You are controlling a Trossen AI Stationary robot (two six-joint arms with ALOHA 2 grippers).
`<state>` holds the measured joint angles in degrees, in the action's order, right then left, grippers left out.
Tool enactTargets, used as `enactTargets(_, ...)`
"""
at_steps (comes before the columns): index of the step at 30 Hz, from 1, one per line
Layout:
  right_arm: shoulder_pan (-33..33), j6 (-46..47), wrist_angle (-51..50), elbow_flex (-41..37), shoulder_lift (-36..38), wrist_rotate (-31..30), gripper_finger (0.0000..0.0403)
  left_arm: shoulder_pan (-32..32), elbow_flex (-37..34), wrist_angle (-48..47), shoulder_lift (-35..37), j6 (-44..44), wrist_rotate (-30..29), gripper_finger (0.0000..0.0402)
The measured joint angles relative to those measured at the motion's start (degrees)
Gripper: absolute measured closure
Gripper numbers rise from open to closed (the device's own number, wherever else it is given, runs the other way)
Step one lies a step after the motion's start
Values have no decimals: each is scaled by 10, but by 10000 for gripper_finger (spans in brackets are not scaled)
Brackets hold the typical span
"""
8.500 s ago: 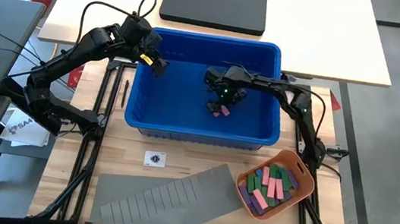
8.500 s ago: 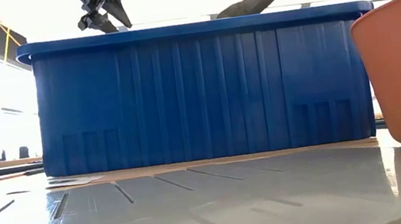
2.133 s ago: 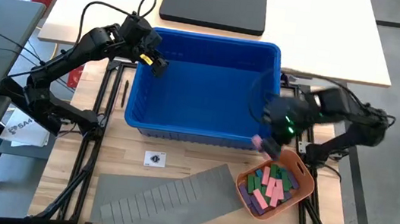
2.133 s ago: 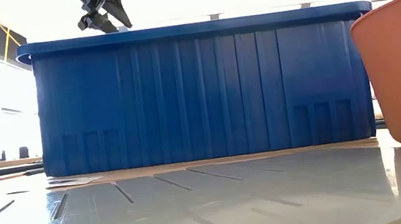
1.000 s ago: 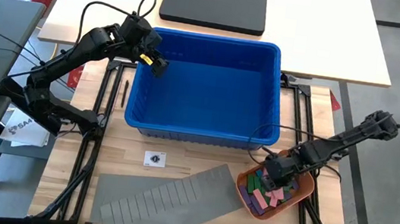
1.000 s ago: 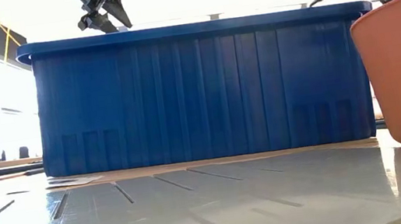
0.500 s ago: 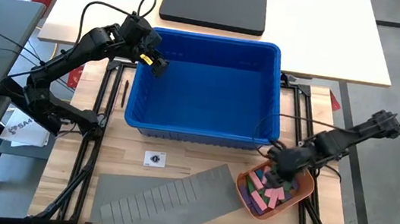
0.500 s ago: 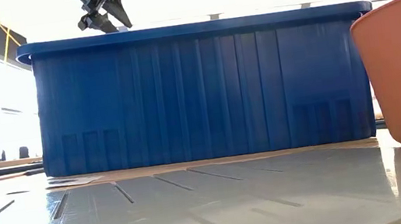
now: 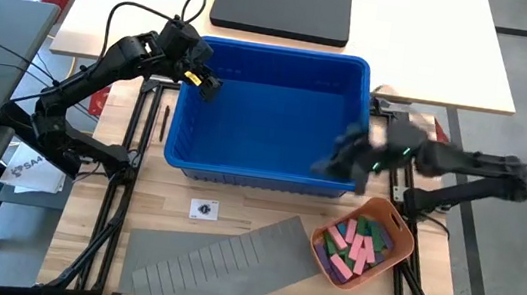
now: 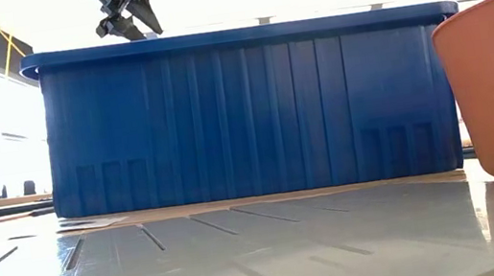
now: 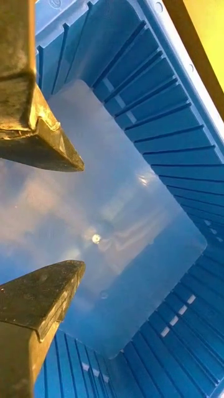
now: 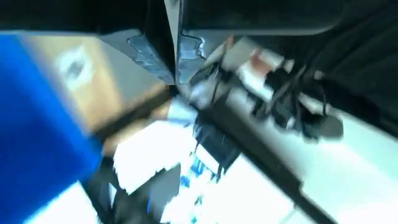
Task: Sort blocks
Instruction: Move the blue bin to the other table
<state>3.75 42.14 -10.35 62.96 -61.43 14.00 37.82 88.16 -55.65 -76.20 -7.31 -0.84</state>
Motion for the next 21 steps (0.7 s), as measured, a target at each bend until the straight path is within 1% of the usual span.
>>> enactTargets(1, -21, -23, -3, 12, 7, 2, 393, 0, 0, 0, 0, 0, 0, 164)
enactTargets(3, -57, -58, -20, 32, 34, 5, 389, 0, 0, 0, 0, 0, 0, 164)
enactTargets(5, -82, -92, -59, 41, 73, 11, 392, 0, 0, 0, 0, 0, 0, 164)
enactTargets(7, -100, -111, -104, 41, 122, 12, 400, 0, 0, 0, 0, 0, 0, 164)
enactTargets(10, -107, -115, -124, 17, 200, -13, 399, 0, 0, 0, 0, 0, 0, 164)
enactTargets(12, -104, -115, -120, -11, 250, -28, 401, 0, 0, 0, 0, 0, 0, 164)
enactTargets(15, -97, -103, -89, -75, 324, -42, 402, 0, 0, 0, 0, 0, 0, 164)
enactTargets(17, -91, -89, -52, -134, 368, -44, 402, 0, 0, 0, 0, 0, 0, 164)
enactTargets(21, -78, -68, 64, -263, 442, -39, 402, 0, 0, 0, 0, 0, 0, 164)
